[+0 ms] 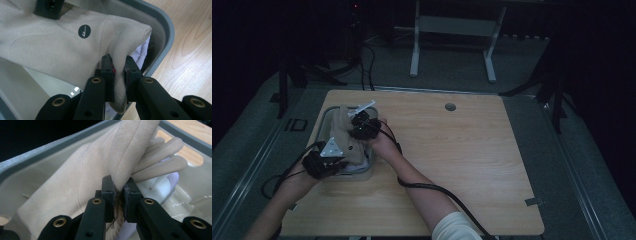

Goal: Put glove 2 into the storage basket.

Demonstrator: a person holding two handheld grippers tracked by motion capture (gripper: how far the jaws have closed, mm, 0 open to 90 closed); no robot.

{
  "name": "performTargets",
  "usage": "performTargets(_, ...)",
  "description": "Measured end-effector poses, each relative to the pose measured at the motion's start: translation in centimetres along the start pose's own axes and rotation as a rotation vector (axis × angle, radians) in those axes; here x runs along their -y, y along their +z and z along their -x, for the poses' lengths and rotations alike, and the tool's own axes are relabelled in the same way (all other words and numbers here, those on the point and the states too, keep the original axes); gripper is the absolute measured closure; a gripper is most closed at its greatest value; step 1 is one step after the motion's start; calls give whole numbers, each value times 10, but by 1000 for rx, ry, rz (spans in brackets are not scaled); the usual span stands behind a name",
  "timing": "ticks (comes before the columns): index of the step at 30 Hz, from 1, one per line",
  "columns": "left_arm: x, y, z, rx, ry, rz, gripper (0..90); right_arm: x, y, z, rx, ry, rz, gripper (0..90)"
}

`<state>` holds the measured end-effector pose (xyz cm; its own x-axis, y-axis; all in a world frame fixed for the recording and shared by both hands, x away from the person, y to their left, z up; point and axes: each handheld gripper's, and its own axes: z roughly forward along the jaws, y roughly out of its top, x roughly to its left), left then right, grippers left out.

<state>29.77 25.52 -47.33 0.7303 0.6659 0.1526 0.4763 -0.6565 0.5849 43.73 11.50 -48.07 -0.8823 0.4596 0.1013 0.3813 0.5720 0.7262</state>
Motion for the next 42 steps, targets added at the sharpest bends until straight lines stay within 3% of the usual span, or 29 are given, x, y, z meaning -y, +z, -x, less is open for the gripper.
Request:
performTargets(7,1,9,-1,16,-21,-5,813,5,6,6,-15,34,-20,792)
performTargets(10,2,10,-2,31,-35,-9,805,3,5,6,-7,24,-39,700)
performTargets(13,1,9,-3,29,-35,-7,782,3,3,10,-5,46,-44,549)
performTargets(15,0,7,-3,31,-50,11,716,3,-1,11,-19,56,-38,468)
performTargets(18,-1,3,-5,27,-81,43,550,4,-8,12,-21,46,-21,371)
performTargets(23,-5,-9,-5,2,-152,112,226,4,-24,12,-53,46,4,245)
performTargets(26,-8,-11,-4,12,-166,123,142,6,-33,12,-58,34,25,208)
performTargets(32,-14,-10,3,-2,-174,178,143,14,-47,13,-52,1,47,190)
performTargets(37,-21,-6,12,30,-159,219,143,26,-59,15,-28,-46,60,187)
performTargets(42,-30,-4,23,56,-141,243,143,38,-70,17,-13,-55,52,174)
